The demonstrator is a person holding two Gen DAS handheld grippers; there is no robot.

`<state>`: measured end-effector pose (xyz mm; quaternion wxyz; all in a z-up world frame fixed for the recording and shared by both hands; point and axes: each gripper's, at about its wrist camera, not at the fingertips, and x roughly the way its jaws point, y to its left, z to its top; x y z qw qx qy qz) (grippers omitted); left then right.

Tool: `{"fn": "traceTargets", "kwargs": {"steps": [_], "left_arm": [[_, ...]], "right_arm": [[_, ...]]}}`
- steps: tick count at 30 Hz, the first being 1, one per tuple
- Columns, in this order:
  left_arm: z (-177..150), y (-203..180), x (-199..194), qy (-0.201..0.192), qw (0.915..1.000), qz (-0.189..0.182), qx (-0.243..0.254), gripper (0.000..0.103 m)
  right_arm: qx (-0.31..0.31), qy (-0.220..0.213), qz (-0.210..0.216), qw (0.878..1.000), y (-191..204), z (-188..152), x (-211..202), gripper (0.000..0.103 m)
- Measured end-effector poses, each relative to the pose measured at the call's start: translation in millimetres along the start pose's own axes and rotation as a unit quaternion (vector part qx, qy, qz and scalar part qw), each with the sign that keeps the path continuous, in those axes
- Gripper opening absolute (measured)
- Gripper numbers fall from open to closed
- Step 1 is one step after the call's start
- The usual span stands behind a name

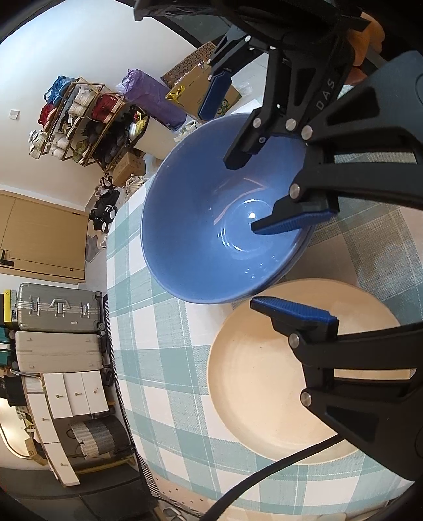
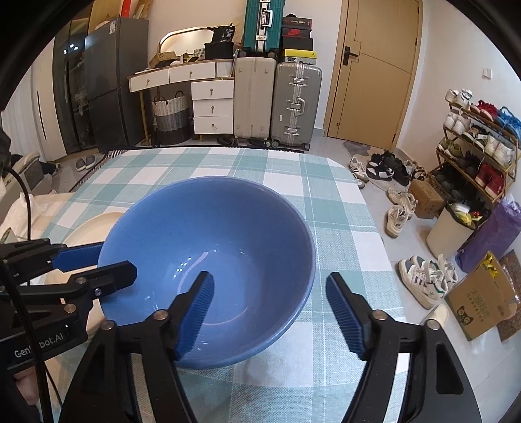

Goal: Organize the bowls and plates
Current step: 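Open both tools and release the nested bowls, then close the left tool on the nested bowls' rim while the right tool grips it too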

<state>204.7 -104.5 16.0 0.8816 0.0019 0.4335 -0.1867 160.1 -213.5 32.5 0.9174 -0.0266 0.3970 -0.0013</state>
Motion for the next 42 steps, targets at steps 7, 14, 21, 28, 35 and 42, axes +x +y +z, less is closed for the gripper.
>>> {"fn": "traceTargets", "kwargs": {"steps": [7, 14, 21, 28, 35, 42], "left_arm": [[3.3, 12.8, -5.6, -0.011, 0.9996, -0.022, -0.012, 0.074], [11.3, 30.2, -5.1, -0.015, 0.9989, -0.032, -0.03, 0.083], [14.3, 36.3, 0.8, -0.013, 0.9971, -0.054, -0.052, 0.1], [13.7, 35.1, 13.7, -0.002, 0.9967, -0.056, -0.058, 0.1], [18.0, 37.3, 30.9, 0.015, 0.9943, -0.075, -0.074, 0.076], [16.1, 31.3, 41.7, 0.024, 0.9926, -0.097, -0.069, 0.046]], "right_arm": [[0.037, 0.007, 0.027, 0.999, -15.7, 1.5, 0.1, 0.085], [0.073, 0.012, 0.053, 0.996, -33.8, 4.7, -0.3, 0.094], [0.101, 0.022, 0.072, 0.992, -41.7, 0.4, 9.3, 0.098], [0.128, 0.03, 0.084, 0.988, -44.3, -6.0, 19.5, 0.099], [0.14, 0.036, 0.112, 0.983, -41.9, -7.3, 28.9, 0.089], [0.142, 0.041, 0.136, 0.98, -37.4, -10.3, 34.3, 0.069]]}}
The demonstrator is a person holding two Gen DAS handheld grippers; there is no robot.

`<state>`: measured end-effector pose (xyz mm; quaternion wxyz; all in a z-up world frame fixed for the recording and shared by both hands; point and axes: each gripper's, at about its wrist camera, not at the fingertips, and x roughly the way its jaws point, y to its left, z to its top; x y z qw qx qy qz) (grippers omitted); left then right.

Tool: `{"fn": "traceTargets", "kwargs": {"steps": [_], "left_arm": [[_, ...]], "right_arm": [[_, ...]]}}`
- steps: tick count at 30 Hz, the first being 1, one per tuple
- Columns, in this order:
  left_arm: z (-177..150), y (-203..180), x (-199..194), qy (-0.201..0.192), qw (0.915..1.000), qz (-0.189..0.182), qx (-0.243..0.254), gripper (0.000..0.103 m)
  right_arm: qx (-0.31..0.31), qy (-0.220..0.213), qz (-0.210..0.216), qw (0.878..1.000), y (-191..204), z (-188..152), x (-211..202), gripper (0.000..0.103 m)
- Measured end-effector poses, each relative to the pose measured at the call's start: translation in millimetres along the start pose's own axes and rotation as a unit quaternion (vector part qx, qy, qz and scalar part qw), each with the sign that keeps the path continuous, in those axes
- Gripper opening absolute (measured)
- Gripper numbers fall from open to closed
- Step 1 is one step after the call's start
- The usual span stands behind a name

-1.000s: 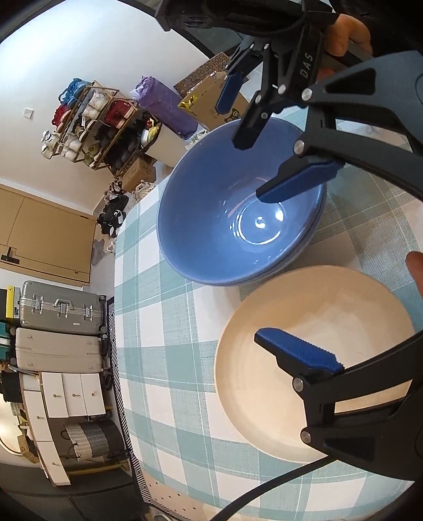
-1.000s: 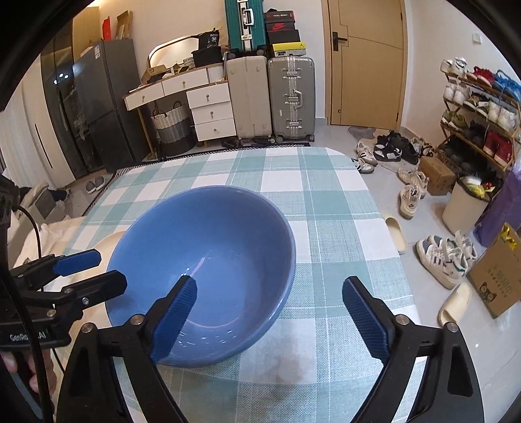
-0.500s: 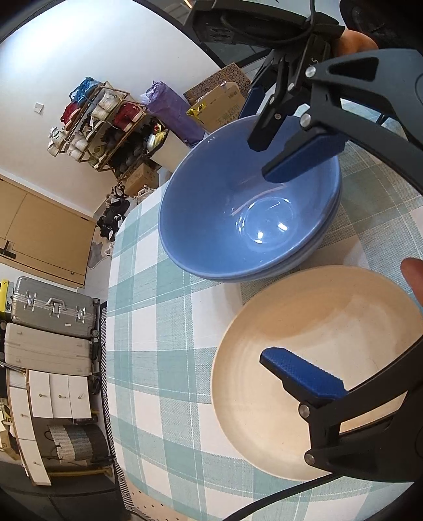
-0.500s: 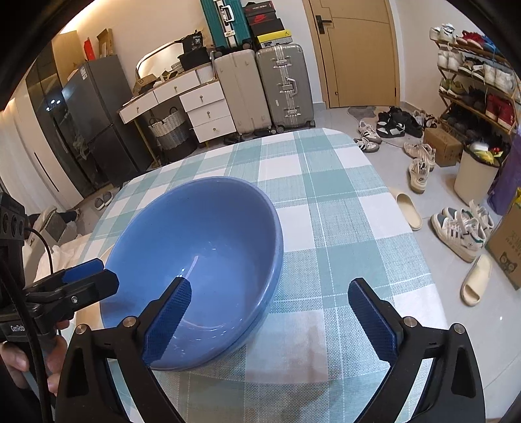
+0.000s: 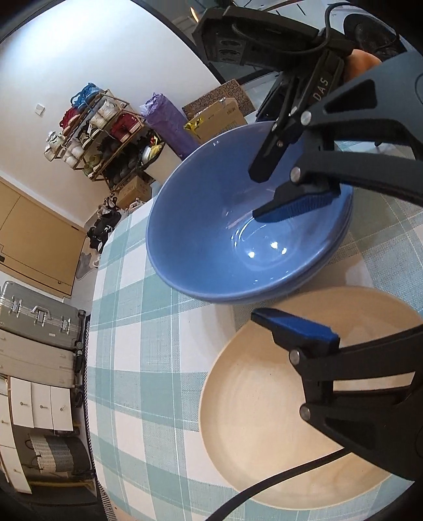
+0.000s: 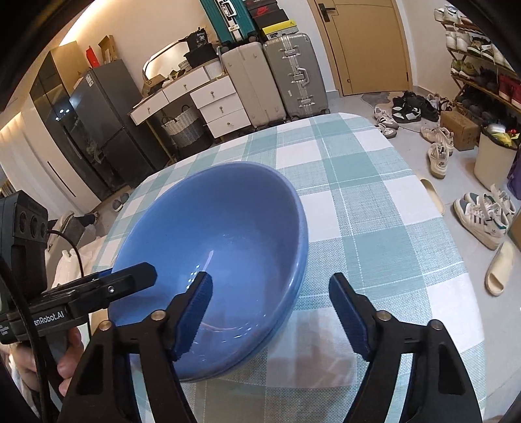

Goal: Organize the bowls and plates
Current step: 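Close the left tool on the nested bowls' rim while the right tool grips it too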

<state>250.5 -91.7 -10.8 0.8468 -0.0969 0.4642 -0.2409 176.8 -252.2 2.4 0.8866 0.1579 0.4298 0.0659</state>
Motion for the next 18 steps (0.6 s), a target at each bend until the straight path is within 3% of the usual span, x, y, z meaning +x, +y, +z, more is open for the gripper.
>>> {"fn": "traceTargets", "kwargs": {"steps": [5, 13, 18], "left_arm": [[-1.9, -3.7, 3.7, 0.0, 0.9996, 0.026, 0.009, 0.031], [-2.6, -11.3, 3.8, -0.004, 0.9979, 0.057, 0.03, 0.027], [-3.0, -11.4, 1.8, -0.006, 0.9978, 0.059, 0.031, 0.027]], "right_arm": [[-0.006, -0.012, 0.007, 1.0, 4.3, -0.8, -4.2, 0.052], [-0.012, -0.023, -0.001, 1.0, 7.3, 1.3, -6.9, 0.051], [-0.018, -0.022, -0.006, 1.0, 8.1, 1.2, -7.3, 0.051]]}}
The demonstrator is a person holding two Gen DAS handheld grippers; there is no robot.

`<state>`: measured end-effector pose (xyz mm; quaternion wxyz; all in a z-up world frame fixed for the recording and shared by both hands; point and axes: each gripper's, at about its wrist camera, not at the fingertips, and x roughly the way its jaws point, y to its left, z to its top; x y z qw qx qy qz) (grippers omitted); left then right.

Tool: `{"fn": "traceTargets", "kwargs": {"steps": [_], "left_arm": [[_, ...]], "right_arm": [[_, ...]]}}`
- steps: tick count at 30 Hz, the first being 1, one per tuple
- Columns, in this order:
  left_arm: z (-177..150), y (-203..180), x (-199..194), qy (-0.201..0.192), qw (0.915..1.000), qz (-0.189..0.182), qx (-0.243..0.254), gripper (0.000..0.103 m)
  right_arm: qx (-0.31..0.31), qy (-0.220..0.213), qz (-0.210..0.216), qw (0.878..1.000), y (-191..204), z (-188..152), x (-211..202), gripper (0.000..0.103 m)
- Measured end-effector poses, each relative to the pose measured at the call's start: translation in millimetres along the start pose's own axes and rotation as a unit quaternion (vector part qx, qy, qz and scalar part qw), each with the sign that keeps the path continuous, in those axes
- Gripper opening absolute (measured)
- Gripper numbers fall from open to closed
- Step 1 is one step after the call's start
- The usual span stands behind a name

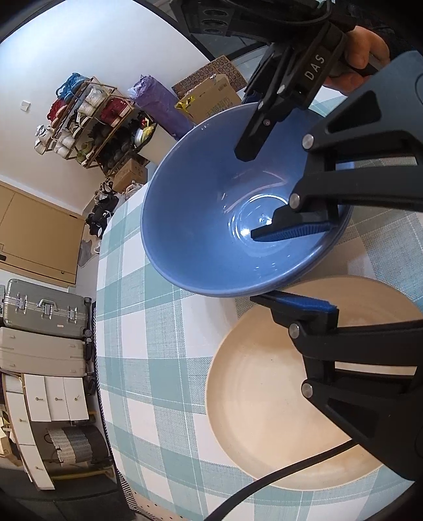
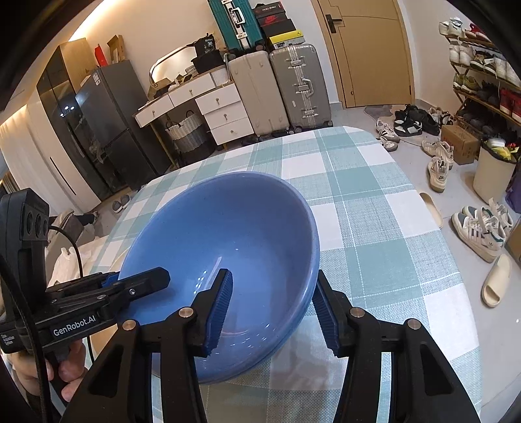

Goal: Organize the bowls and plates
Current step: 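Close the left tool on the nested bowls' rim while the right tool grips it too, then lift and carry the nested bowls with both tools over the cream plate stack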

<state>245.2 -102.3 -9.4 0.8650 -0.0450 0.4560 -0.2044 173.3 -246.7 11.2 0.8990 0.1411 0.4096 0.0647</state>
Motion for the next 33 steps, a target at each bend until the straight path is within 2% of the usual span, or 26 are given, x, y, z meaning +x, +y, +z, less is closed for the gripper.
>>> {"fn": "traceTargets", "kwargs": {"steps": [14, 33], "left_arm": [[-2.6, -10.5, -23.3, -0.021, 0.9996, 0.005, 0.017, 0.027], [-19.7, -11.2, -107.2, -0.069, 0.9973, 0.017, 0.015, 0.027]], "right_arm": [[-0.003, -0.014, -0.007, 1.0, 4.1, 0.3, -16.4, 0.051], [-0.037, -0.044, 0.0, 0.998, 46.9, 0.8, -62.0, 0.051]]}}
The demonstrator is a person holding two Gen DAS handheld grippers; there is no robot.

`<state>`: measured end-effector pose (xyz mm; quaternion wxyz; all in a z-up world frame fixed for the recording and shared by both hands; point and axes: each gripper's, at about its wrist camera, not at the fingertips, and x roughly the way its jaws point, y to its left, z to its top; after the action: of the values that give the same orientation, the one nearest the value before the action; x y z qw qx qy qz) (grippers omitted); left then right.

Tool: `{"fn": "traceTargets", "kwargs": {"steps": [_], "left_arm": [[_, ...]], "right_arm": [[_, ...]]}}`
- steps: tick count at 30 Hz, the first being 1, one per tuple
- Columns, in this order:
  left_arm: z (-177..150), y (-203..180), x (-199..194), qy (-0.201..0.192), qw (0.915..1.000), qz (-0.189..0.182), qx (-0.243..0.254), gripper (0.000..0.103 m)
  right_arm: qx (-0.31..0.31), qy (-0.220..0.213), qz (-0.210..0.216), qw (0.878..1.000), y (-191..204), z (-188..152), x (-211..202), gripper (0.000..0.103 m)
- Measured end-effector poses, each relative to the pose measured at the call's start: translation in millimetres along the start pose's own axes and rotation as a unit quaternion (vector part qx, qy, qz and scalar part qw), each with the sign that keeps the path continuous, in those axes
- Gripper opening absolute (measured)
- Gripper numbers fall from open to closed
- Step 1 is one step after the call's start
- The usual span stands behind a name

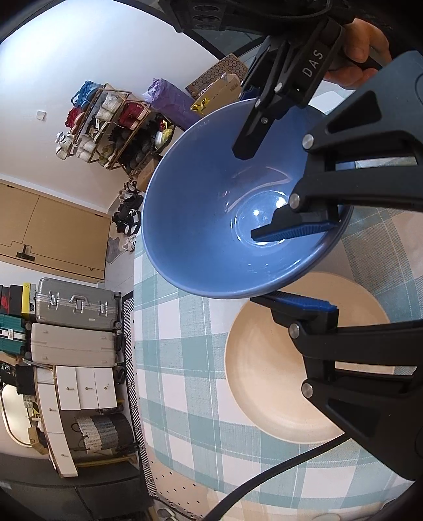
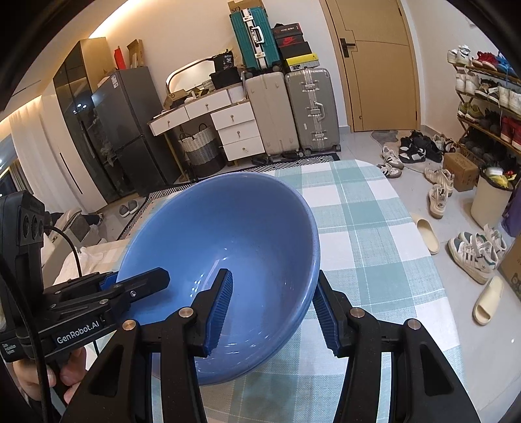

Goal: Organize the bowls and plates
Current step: 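Lift and carry the nested bowls with both tools over the cream plate stack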

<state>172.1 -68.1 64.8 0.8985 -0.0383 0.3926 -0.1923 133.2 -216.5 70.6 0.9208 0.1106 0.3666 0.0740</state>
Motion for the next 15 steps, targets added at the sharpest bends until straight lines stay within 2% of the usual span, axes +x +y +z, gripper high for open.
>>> {"fn": "traceTargets", "kwargs": {"steps": [15], "left_arm": [[-12.5, 18.0, -77.6, -0.031, 0.9991, 0.022, -0.017, 0.027]], "right_arm": [[-0.021, -0.015, 0.023, 0.999, 48.3, 4.5, -20.9, 0.051]]}}
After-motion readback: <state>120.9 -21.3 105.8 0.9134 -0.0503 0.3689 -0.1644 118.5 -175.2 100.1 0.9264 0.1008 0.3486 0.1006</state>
